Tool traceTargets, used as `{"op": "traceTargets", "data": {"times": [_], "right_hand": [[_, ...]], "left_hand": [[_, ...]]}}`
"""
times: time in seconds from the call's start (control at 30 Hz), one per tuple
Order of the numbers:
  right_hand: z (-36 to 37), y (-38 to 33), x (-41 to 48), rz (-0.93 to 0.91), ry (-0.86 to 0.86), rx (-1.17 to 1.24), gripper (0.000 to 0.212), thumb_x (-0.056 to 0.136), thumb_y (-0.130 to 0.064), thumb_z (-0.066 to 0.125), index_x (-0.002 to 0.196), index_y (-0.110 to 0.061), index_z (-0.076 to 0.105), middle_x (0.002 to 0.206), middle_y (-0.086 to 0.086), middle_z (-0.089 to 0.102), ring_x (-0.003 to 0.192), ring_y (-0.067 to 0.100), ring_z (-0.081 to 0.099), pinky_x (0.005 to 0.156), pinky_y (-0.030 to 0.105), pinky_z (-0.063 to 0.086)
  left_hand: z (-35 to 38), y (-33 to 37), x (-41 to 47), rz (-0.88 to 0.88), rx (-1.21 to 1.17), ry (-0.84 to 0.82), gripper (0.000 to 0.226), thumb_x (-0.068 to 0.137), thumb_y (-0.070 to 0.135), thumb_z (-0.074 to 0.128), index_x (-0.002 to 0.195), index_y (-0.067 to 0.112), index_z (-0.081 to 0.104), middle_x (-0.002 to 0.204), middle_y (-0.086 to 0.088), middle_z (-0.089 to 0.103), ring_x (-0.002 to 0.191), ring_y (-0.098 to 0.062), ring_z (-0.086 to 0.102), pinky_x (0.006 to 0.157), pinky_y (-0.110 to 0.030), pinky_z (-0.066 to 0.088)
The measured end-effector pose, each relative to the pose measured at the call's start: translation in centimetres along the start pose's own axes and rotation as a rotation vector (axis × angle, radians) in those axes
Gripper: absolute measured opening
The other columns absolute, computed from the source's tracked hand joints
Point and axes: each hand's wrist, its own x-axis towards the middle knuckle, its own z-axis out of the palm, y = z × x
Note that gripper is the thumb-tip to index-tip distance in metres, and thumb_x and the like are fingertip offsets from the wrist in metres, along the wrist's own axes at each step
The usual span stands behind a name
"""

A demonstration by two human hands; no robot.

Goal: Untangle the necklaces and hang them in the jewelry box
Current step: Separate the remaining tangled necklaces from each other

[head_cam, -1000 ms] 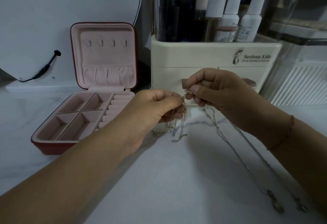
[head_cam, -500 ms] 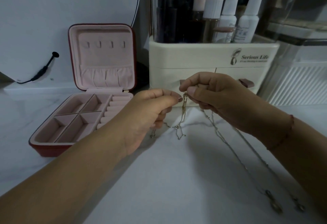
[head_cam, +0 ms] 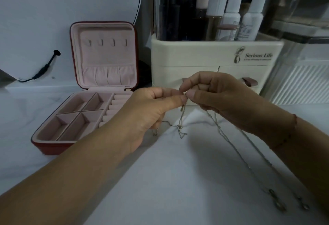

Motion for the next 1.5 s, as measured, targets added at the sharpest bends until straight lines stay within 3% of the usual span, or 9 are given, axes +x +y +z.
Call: {"op": "traceTargets", "data": {"times": [0.23,0.53,0.63,0.67,0.7,0.73,0.9,1.13,1.5], "right_hand": [[0.2,0.0,0.0,0.003,0.0,0.003,0.011,0.087,-0.007,0.062,0.096,-0.012,0.066,0.06,-0.006,0.058,0.055,0.002,0.044,0.055,0.012,0.038],[0.0,0.2,0.1,0.076,0.043,-0.014,0.007,0.078,-0.02,0.072,0.084,-0.017,0.072,0.061,0.003,0.053,0.061,0.02,0.039,0.057,0.023,0.034],[-0.3,0.3,0.1,0.149,-0.01,0.156,0.01,0.068,-0.023,0.075,0.074,-0.016,0.072,0.096,0.029,0.062,0.083,0.03,0.051,0.061,0.025,0.036],[-0.2,0.4,0.2,0.17,-0.028,0.229,0.006,0.068,-0.019,0.076,0.071,-0.016,0.07,0.096,0.027,0.063,0.11,0.05,0.05,0.06,0.022,0.038],[-0.2,0.5,0.3,0.18,-0.044,0.301,0.006,0.071,-0.014,0.073,0.068,-0.015,0.068,0.085,0.019,0.062,0.085,0.014,0.032,0.059,0.019,0.04],[-0.1,0.5,0.4,0.189,-0.05,0.372,0.006,0.072,-0.012,0.068,0.067,-0.015,0.066,0.075,0.01,0.058,0.073,0.022,0.052,0.059,0.018,0.041],[-0.2,0.8,0.5,0.217,-0.033,0.552,0.015,0.071,-0.011,0.058,0.059,-0.017,0.063,0.073,0.005,0.063,0.066,0.011,0.057,0.062,0.022,0.046],[-0.6,1.0,0.3,0.161,0.043,0.13,0.018,0.079,-0.007,0.058,0.063,-0.013,0.055,0.062,0.005,0.054,0.06,0.014,0.045,0.06,0.026,0.039],[-0.2,0.3,0.1,0.128,-0.025,0.106,0.028,0.077,-0.027,0.062,0.08,0.001,0.059,0.06,0.001,0.05,0.059,0.012,0.041,0.062,0.026,0.036]], "left_hand": [[0.0,-0.1,-0.1,0.009,0.026,0.04,0.011,0.081,0.023,0.069,0.083,0.013,0.072,0.041,0.012,0.034,0.039,-0.006,0.024,0.038,-0.017,0.022],[0.1,0.0,0.1,-0.033,-0.031,0.011,0.03,0.086,0.019,0.059,0.059,0.021,0.046,0.048,0.007,0.028,0.041,-0.008,0.02,0.037,-0.018,0.019],[0.0,0.0,0.1,-0.011,-0.024,0.011,0.027,0.085,0.019,0.061,0.061,0.018,0.048,0.048,0.006,0.028,0.041,-0.009,0.02,0.037,-0.017,0.02],[0.0,0.0,0.1,-0.007,-0.019,0.011,0.026,0.084,0.02,0.061,0.061,0.017,0.049,0.048,0.006,0.029,0.041,-0.009,0.021,0.037,-0.017,0.02],[0.0,0.0,0.0,-0.007,-0.017,0.01,0.027,0.084,0.02,0.061,0.06,0.017,0.051,0.048,0.007,0.029,0.041,-0.009,0.021,0.037,-0.017,0.02],[0.0,0.0,0.0,-0.008,-0.018,0.01,0.028,0.084,0.019,0.062,0.058,0.018,0.053,0.047,0.007,0.03,0.041,-0.008,0.022,0.036,-0.017,0.02],[0.0,0.1,-0.1,-0.006,-0.039,0.005,0.017,0.085,0.017,0.063,0.069,0.015,0.061,0.048,0.008,0.033,0.039,-0.006,0.024,0.036,-0.017,0.022],[0.2,0.1,0.2,-0.005,-0.224,0.007,0.02,0.087,0.006,0.054,0.069,0.013,0.049,0.056,0.001,0.039,0.044,-0.008,0.031,0.037,-0.018,0.024],[0.0,-0.2,0.0,-0.002,-0.044,-0.054,0.015,0.076,0.022,0.072,0.089,0.014,0.073,0.05,0.008,0.033,0.041,-0.005,0.024,0.036,-0.014,0.023]]}}
